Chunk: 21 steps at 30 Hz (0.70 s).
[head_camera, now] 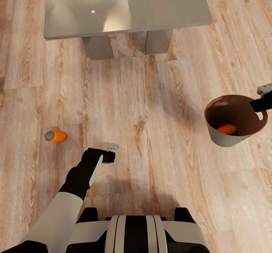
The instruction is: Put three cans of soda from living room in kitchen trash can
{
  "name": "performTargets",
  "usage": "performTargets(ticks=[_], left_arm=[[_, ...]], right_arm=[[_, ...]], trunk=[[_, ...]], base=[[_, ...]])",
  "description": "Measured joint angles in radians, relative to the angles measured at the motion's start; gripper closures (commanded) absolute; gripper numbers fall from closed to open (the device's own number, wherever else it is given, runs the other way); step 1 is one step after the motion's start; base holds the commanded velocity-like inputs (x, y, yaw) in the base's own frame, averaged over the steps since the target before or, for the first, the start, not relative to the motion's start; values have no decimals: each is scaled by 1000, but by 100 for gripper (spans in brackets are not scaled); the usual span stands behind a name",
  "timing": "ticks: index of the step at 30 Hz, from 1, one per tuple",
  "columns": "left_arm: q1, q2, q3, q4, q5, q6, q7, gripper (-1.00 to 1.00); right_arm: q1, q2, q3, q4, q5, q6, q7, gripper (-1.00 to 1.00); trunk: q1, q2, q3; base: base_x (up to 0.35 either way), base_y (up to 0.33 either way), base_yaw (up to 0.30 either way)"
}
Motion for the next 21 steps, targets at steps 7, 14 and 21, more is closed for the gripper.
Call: performTargets(ticks=[7, 14, 21], left_arm=[[5, 6, 6, 7, -6, -6, -6, 100], [44, 38, 8, 28, 2, -46, -43, 100], [83, 38, 8, 28, 1, -84, -80, 100]], right_arm=[[8, 7, -5, -6, -2, -12, -9, 100], [49, 48, -43, -35, -34, -76, -68, 100], [92, 87, -78, -35, -68, -75, -92, 100]], trunk=[[-23, 42, 19], [-23, 42, 19], [-23, 42, 19]], base=[[0, 0, 0], [0, 0, 0], [0, 0, 0]])
